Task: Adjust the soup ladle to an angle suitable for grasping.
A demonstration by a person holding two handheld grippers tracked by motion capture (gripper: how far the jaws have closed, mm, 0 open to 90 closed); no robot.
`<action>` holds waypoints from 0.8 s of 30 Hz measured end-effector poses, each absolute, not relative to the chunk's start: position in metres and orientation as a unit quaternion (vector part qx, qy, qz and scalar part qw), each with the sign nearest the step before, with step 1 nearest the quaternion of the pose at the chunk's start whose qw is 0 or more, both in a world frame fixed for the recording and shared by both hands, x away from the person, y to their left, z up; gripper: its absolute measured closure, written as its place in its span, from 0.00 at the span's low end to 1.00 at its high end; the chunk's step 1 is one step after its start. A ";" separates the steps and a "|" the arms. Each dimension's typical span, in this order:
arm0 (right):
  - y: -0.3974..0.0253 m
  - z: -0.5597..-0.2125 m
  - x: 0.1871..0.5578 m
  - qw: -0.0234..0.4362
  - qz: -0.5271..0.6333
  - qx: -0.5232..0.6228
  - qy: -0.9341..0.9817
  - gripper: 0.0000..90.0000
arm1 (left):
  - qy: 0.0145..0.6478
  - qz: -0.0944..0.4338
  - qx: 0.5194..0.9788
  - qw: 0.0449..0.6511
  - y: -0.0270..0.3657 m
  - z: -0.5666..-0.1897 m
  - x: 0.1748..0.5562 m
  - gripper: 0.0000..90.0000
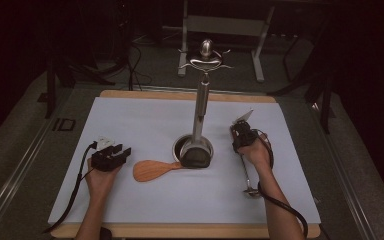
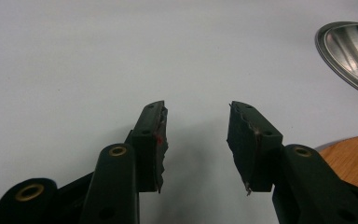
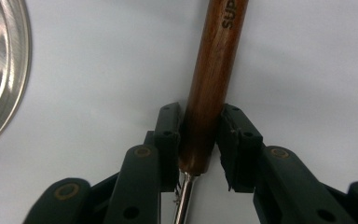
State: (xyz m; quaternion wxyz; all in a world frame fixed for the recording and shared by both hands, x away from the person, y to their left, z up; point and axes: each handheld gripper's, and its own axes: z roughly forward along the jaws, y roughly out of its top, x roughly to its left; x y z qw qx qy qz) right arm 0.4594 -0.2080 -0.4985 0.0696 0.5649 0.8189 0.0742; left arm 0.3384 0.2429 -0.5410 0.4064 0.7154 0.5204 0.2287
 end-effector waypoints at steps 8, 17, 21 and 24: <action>-0.213 -0.498 0.455 0.076 0.098 0.565 0.815 0.83 | 0.521 0.227 0.716 0.406 0.243 -0.541 0.339 0.64; -0.213 -0.489 0.446 0.078 0.126 0.548 0.823 0.82 | 0.521 0.228 0.716 0.405 0.243 -0.541 0.339 0.64; -0.215 -0.486 0.443 0.080 0.138 0.542 0.825 0.82 | 0.521 0.228 0.716 0.406 0.243 -0.541 0.339 0.64; -0.217 -0.482 0.439 0.082 0.150 0.542 0.823 0.82 | 0.521 0.228 0.715 0.406 0.243 -0.541 0.339 0.64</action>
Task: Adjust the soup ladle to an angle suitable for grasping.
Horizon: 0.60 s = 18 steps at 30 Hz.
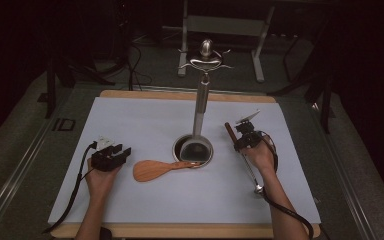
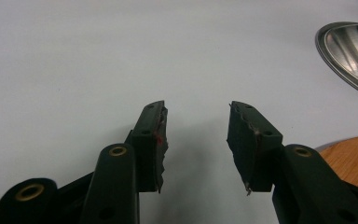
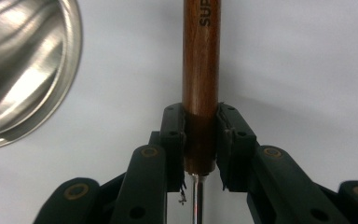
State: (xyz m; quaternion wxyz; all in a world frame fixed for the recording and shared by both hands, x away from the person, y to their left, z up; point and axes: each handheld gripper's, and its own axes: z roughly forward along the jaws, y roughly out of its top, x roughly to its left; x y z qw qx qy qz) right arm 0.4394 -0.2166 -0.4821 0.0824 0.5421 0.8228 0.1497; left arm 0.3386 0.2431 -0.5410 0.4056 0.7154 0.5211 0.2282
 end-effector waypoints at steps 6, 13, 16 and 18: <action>-0.219 -0.472 0.430 0.098 0.177 0.533 0.822 0.82 | 0.521 0.230 0.714 0.406 0.243 -0.541 0.338 0.64; -0.221 -0.457 0.421 0.114 0.213 0.519 0.820 0.82 | 0.520 0.231 0.715 0.407 0.243 -0.541 0.338 0.64; -0.220 -0.450 0.417 0.114 0.226 0.507 0.824 0.82 | 0.520 0.231 0.715 0.406 0.243 -0.541 0.338 0.64; -0.219 -0.447 0.414 0.120 0.233 0.503 0.824 0.82 | 0.520 0.231 0.715 0.406 0.243 -0.541 0.338 0.64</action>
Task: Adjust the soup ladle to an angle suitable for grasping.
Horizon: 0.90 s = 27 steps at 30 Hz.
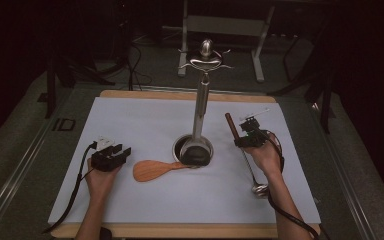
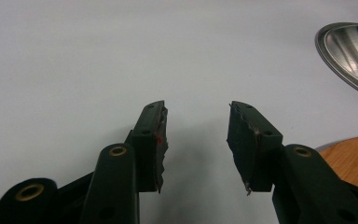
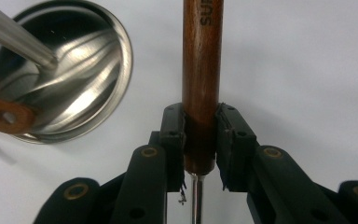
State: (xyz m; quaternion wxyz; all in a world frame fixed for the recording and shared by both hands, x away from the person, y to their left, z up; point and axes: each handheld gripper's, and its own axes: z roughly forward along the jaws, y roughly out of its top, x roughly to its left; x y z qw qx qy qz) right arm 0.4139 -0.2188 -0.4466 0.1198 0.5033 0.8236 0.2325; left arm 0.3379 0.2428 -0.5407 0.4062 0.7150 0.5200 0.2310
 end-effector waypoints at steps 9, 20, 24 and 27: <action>-0.217 -0.434 0.406 0.133 0.266 0.482 0.824 0.82 | 0.520 0.231 0.714 0.407 0.243 -0.541 0.338 0.64; -0.216 -0.413 0.387 0.170 0.335 0.440 0.816 0.82 | 0.520 0.232 0.715 0.406 0.243 -0.541 0.338 0.64; -0.215 -0.406 0.381 0.179 0.354 0.424 0.814 0.82 | 0.521 0.232 0.714 0.406 0.243 -0.541 0.338 0.64; -0.214 -0.404 0.379 0.185 0.359 0.417 0.814 0.82 | 0.522 0.231 0.713 0.408 0.243 -0.541 0.338 0.64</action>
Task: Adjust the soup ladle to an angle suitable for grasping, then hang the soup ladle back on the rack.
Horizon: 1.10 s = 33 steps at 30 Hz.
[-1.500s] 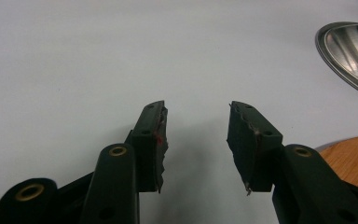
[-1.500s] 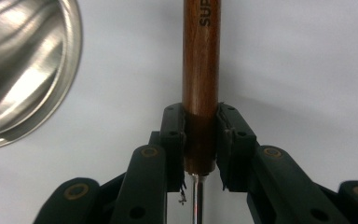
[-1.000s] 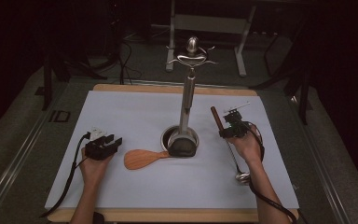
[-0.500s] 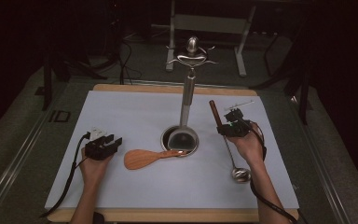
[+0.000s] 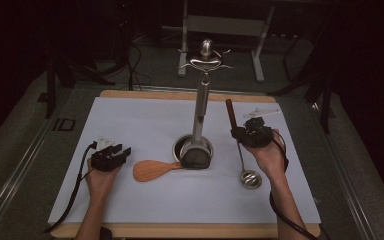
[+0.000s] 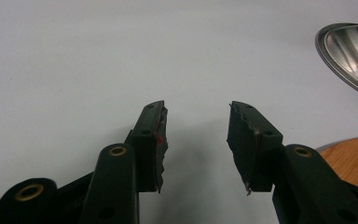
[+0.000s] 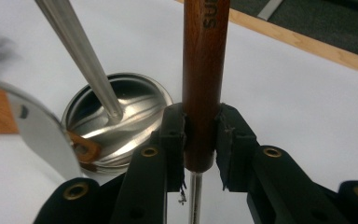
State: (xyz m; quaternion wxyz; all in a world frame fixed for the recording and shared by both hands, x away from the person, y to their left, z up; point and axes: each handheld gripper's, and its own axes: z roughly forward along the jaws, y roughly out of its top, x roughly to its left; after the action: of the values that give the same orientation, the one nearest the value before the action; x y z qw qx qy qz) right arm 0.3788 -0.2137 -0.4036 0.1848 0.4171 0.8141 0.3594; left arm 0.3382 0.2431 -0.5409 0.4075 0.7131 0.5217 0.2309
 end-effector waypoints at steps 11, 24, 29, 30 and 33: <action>-0.213 -0.397 0.371 0.199 0.403 0.384 0.806 0.82 | 0.520 0.231 0.713 0.409 0.243 -0.541 0.338 0.63; -0.212 -0.382 0.363 0.220 0.443 0.347 0.797 0.82 | 0.521 0.231 0.713 0.409 0.243 -0.541 0.338 0.63; -0.211 -0.375 0.361 0.221 0.461 0.337 0.791 0.83 | 0.521 0.230 0.713 0.409 0.243 -0.541 0.338 0.63; -0.211 -0.373 0.361 0.220 0.466 0.334 0.789 0.83 | 0.521 0.230 0.713 0.409 0.243 -0.541 0.338 0.63; -0.211 -0.368 0.360 0.220 0.474 0.329 0.786 0.83 | 0.521 0.230 0.713 0.409 0.243 -0.541 0.338 0.63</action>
State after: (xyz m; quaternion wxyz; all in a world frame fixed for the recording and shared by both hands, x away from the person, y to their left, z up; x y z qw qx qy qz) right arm 0.3600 -0.2114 -0.3679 0.2203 0.3294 0.7863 0.4741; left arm 0.3377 0.2432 -0.5408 0.4088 0.7129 0.5211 0.2303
